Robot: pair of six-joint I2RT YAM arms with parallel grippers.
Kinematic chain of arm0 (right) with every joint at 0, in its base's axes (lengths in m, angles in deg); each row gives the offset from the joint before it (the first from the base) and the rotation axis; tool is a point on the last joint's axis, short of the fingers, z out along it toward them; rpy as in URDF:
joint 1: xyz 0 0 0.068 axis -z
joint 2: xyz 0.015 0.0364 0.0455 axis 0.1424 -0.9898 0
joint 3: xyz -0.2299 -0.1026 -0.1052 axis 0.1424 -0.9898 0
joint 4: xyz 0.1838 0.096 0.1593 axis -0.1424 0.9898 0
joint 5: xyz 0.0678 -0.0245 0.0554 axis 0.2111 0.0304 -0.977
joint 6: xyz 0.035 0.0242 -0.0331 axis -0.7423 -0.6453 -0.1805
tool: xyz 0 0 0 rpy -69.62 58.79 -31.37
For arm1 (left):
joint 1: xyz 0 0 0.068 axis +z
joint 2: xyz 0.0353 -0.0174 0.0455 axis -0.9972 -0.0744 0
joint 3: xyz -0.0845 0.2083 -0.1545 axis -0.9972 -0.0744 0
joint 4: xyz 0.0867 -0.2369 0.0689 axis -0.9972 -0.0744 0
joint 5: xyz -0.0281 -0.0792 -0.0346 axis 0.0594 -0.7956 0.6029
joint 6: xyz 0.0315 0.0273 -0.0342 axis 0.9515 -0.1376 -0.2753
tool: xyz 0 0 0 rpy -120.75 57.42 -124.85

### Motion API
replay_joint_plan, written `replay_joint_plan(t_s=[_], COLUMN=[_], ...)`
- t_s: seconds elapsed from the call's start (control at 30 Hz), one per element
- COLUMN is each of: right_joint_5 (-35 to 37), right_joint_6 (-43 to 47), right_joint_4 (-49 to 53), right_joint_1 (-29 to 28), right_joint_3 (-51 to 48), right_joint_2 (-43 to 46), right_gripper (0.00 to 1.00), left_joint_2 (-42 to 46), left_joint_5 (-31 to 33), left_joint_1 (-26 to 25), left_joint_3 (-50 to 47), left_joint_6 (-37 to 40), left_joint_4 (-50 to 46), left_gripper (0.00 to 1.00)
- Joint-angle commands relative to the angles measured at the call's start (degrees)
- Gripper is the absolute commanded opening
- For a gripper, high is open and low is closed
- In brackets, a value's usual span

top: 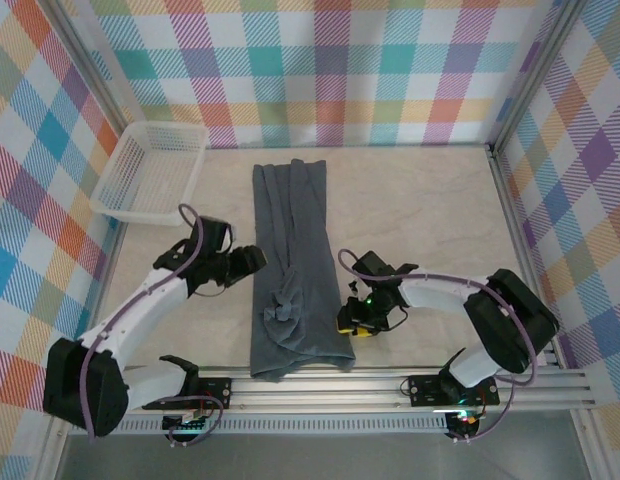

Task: Fold the inside-out t-shirt

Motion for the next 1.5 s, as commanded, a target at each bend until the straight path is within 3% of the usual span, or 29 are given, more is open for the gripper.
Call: replay_joint_plan(t_s=[0.0,0.1,0.27,0.4,0.6,0.7,0.8,1.03,1.17,1.27,1.47], right_joint_5=[-7.69,-7.25,-2.65,-0.37,-1.05,-0.97,-0.55,0.11,2.70,3.87,4.07], right_joint_6=[-1.05,-1.35,-2.61,-3.88,-3.84,-3.55,-4.07,-4.45,-4.93,-6.29,-9.49], right_joint_4=[-9.37,-8.46,-6.03,-6.14,-6.87,-6.04,-5.63,-5.53,-3.98,-3.56,0.52], right_joint_1=[-1.79,-1.99,-1.99,-1.93,-1.99,-1.94,-1.99,-1.95,-1.94,-1.98,-2.26], right_joint_3=[1.04,2.13,1.85,0.35,1.40,2.03,1.35,1.87,1.59,-1.23,-5.96], right_joint_2=[-4.47,-3.52,4.97,7.75,5.37,4.93,5.30,4.81,5.76,9.35,21.05], right_gripper=[0.27,0.01,0.00,0.00,0.00,0.00,0.00,0.00,0.00,0.00,0.00], left_joint_2=[5.90,11.40,15.93,15.93,10.50,9.28,10.77,10.07,9.16,13.63,30.77], left_joint_5=[-2.96,-2.97,-5.43,-10.43,-11.40,-12.27,-12.26,-11.89,-12.71,-11.82,-9.92], left_joint_1=[-1.45,-4.08,-7.85,-8.28,-8.46,-8.64,-8.64,-8.64,-8.66,-8.64,-8.82], left_joint_3=[-4.09,-9.38,-16.14,-21.94,-24.56,-25.61,-25.35,-26.97,-26.52,-25.91,-24.15], left_joint_6=[-5.38,-10.47,-14.71,-17.21,-14.60,-14.85,-14.23,-13.90,-12.76,-12.67,-16.92], left_joint_4=[-5.16,-8.60,-11.83,-3.73,4.21,8.49,8.33,9.69,10.43,5.26,-7.69], left_gripper=[0.61,0.64,0.66,0.67,0.64,0.54,0.36,0.24,0.00,0.00,0.00])
